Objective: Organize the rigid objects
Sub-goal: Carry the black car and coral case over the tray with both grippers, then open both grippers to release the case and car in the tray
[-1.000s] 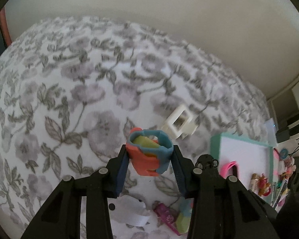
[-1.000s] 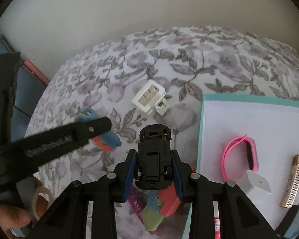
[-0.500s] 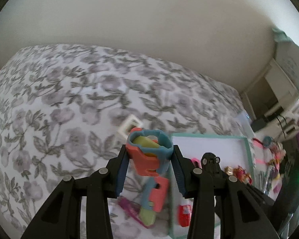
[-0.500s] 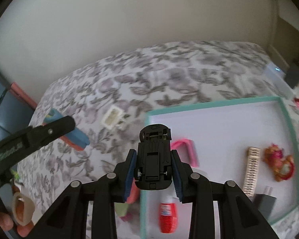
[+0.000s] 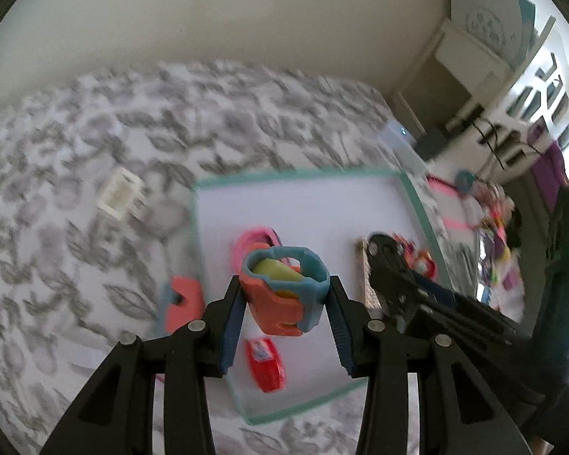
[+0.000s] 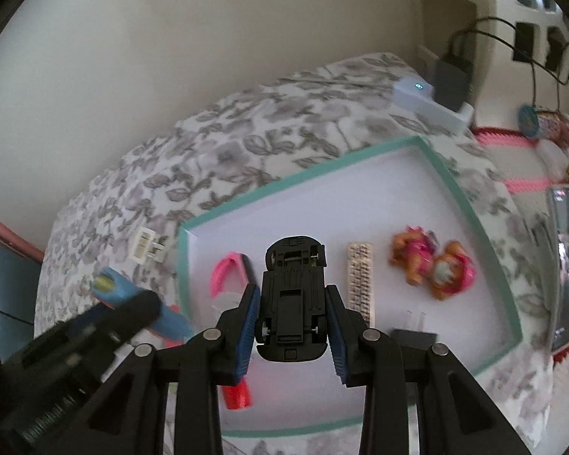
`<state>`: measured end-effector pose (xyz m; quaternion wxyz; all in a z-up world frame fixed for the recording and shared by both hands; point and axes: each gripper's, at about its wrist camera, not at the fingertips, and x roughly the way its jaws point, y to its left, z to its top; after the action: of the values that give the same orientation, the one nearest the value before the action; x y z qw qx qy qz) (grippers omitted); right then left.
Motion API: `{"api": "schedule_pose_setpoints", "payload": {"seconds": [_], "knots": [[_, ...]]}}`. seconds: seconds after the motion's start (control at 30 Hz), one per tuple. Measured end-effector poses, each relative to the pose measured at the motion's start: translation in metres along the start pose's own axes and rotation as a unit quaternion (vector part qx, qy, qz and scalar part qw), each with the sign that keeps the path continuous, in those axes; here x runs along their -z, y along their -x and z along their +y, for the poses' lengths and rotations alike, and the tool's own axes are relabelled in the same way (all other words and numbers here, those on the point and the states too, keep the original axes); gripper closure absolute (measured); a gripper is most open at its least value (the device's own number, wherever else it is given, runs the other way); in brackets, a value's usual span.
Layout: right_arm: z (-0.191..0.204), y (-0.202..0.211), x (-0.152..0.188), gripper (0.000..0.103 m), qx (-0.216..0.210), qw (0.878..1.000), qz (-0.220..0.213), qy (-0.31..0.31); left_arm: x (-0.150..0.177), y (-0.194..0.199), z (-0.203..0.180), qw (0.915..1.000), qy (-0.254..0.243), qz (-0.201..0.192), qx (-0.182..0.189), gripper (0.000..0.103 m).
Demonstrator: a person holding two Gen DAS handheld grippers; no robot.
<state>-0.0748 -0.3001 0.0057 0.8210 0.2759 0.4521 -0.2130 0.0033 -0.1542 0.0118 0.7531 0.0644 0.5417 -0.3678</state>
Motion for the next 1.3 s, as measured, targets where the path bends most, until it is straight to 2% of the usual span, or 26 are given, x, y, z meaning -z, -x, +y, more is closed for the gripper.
{"api": "schedule_pose_setpoints", "payload": {"seconds": [0.17, 0.4, 0.7, 1.0, 1.2, 1.3], "knots": [[-0.012, -0.008, 0.005, 0.067, 0.019, 1.000, 0.021, -0.006, 0.006, -0.021, 0.000, 0.9992, 0.008, 0.038, 0.009, 0.059], [-0.018, -0.026, 0.011, 0.067, 0.024, 0.998, 0.055, -0.012, 0.010, -0.036, 0.003, 0.9981, 0.015, 0.060, 0.007, 0.059], [-0.021, -0.034, 0.013, 0.067, 0.033, 0.997, 0.072, -0.015, 0.012, -0.043, 0.006, 0.9969, 0.025, 0.074, 0.011, 0.059], [-0.022, -0.035, 0.011, 0.066, 0.040, 0.996, 0.074, -0.016, 0.010, -0.042, 0.008, 0.9970, 0.025, 0.074, 0.000, 0.058], [-0.020, -0.025, 0.006, 0.066, 0.045, 0.997, 0.061, -0.013, 0.005, -0.029, 0.010, 0.9984, 0.023, 0.052, -0.005, 0.056], [-0.018, -0.018, 0.003, 0.065, 0.048, 0.998, 0.049, -0.011, 0.003, -0.023, 0.014, 0.9987, 0.027, 0.038, -0.018, 0.051]]}}
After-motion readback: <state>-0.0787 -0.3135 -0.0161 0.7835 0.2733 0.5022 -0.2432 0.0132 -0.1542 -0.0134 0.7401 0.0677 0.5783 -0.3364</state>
